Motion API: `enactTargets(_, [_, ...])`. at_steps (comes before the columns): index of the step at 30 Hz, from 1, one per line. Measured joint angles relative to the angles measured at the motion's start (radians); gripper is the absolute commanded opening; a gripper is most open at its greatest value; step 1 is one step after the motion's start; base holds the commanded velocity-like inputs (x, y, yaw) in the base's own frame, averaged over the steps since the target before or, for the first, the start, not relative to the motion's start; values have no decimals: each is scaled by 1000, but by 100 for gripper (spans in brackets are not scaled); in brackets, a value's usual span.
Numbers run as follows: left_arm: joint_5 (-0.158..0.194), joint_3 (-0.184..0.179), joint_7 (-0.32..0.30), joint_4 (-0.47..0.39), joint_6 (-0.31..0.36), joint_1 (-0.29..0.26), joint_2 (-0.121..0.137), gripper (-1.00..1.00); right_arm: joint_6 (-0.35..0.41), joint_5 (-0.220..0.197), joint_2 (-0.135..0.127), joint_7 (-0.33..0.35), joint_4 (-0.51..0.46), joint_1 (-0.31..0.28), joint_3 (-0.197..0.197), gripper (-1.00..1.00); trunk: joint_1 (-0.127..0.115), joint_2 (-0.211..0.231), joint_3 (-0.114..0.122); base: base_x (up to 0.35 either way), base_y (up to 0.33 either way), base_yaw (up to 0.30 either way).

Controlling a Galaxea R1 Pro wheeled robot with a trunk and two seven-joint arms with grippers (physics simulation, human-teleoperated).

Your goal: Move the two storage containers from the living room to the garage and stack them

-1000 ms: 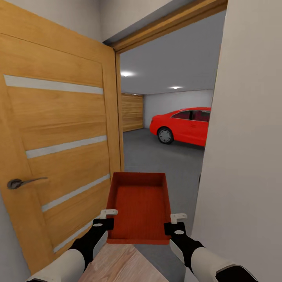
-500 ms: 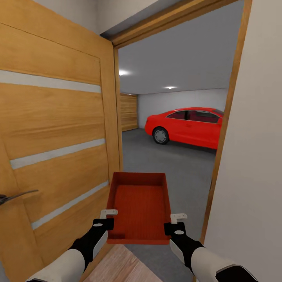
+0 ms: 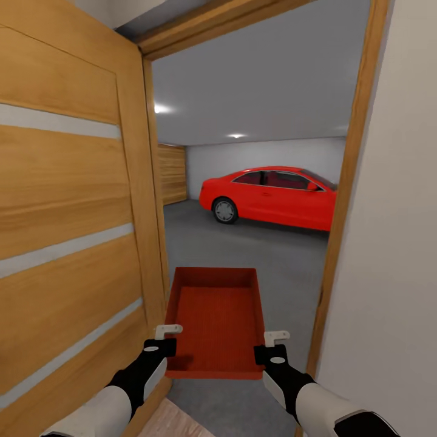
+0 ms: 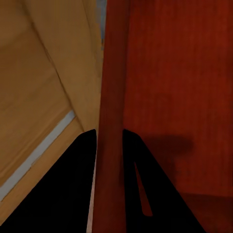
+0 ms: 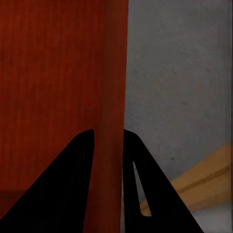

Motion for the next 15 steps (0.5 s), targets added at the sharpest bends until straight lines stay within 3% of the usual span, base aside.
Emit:
enactTargets(10, [-2,1,0,-1,2,0,0,-100,0,0,0,0,0,0,-1,-100,0,0,0,311,153,-285])
enactTargets(15, [-2,0,1,-3,3,0,0,-100,0,0,0,0,0,0,-1,-100,0,0,0,305,200,-93])
